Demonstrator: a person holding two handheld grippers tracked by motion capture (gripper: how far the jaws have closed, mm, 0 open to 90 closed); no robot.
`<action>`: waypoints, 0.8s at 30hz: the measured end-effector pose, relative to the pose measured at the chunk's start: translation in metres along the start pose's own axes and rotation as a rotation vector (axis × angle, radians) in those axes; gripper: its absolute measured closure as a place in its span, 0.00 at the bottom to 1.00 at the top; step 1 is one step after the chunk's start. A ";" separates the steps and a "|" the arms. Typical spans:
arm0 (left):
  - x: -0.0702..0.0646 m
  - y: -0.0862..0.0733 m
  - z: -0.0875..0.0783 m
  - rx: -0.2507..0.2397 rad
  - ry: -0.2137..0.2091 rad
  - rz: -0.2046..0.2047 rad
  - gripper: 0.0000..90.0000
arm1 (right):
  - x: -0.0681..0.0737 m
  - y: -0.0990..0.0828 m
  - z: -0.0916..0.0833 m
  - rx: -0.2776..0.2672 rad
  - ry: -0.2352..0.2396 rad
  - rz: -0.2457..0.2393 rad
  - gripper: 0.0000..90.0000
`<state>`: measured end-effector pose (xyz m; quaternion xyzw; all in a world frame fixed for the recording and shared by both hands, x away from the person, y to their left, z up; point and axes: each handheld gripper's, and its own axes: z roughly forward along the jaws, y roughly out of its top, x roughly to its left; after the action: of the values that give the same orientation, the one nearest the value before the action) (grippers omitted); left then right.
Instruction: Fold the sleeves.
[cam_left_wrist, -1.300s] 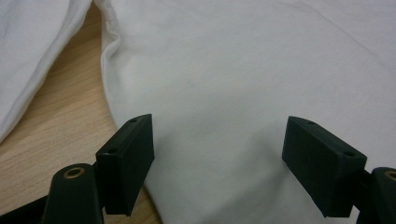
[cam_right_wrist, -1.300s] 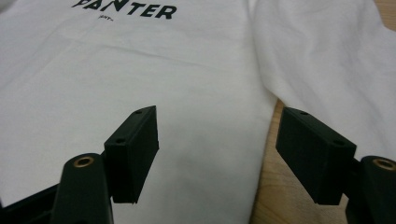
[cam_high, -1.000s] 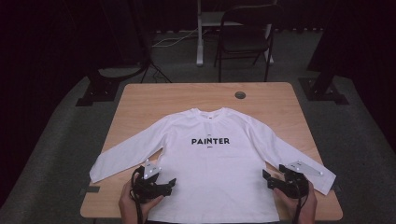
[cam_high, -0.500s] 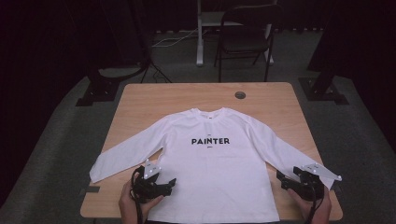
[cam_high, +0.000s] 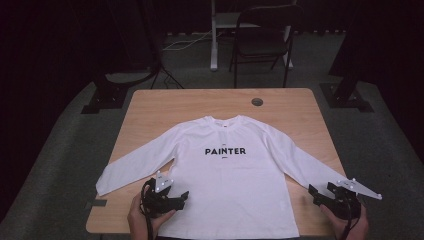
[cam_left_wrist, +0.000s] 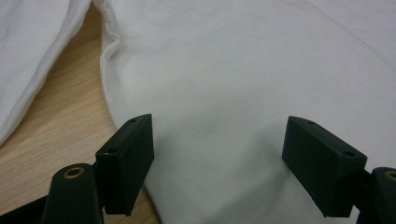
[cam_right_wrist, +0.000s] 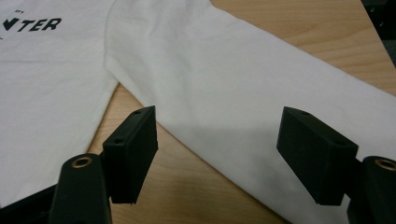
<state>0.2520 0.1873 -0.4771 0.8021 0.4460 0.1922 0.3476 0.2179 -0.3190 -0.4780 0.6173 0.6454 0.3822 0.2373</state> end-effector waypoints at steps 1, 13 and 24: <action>0.000 0.000 0.000 0.000 0.002 0.000 0.29 | -0.002 -0.001 -0.001 0.002 -0.001 0.005 0.31; -0.001 0.000 0.000 0.003 0.009 0.009 0.29 | -0.002 -0.008 0.000 0.048 0.018 0.043 0.31; -0.003 0.000 0.001 0.004 0.019 0.015 0.29 | 0.023 -0.018 -0.005 0.030 0.000 0.095 0.31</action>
<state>0.2516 0.1845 -0.4774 0.8044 0.4435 0.2016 0.3401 0.1996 -0.2967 -0.4853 0.6508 0.6210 0.3833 0.2095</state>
